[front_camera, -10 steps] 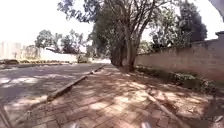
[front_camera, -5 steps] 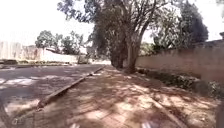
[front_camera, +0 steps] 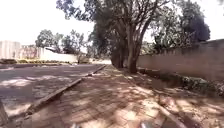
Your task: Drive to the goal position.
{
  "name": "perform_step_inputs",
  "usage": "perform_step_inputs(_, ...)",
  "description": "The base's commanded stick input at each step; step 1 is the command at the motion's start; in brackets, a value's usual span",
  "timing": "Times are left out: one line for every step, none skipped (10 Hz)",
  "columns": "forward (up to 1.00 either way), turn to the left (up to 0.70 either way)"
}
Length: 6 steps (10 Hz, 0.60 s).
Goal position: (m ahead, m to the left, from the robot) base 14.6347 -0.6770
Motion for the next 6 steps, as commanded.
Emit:
perform_step_inputs(0.5, 0.0)
perform_step_inputs(0.5, 0.0)
perform_step_inputs(0.5, 0.0)
perform_step_inputs(0.5, 0.0)
perform_step_inputs(0.5, 0.0)
perform_step_inputs(0.5, 0.0)
